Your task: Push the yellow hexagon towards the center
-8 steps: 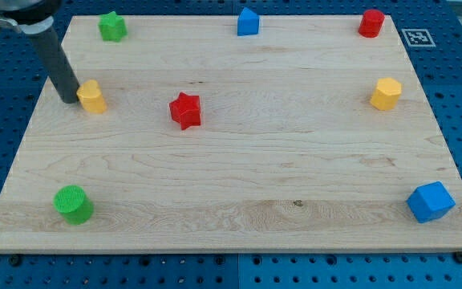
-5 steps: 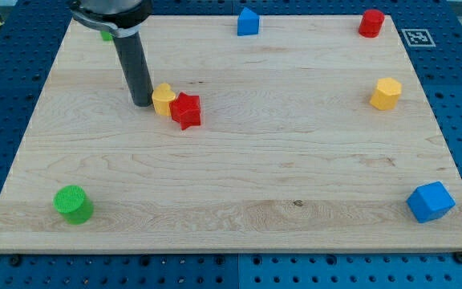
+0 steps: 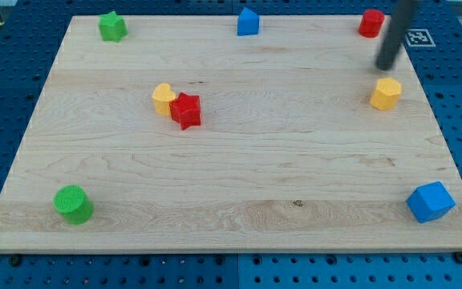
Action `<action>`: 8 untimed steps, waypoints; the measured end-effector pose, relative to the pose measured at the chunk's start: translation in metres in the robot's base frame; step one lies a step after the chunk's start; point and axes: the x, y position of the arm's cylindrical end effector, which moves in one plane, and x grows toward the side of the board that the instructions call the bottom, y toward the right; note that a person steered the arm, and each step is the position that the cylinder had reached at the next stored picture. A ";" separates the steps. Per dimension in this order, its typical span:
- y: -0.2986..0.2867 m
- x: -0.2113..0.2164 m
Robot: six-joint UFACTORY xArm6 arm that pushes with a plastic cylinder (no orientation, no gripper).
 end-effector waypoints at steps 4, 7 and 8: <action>-0.052 0.047; -0.152 0.061; -0.161 0.062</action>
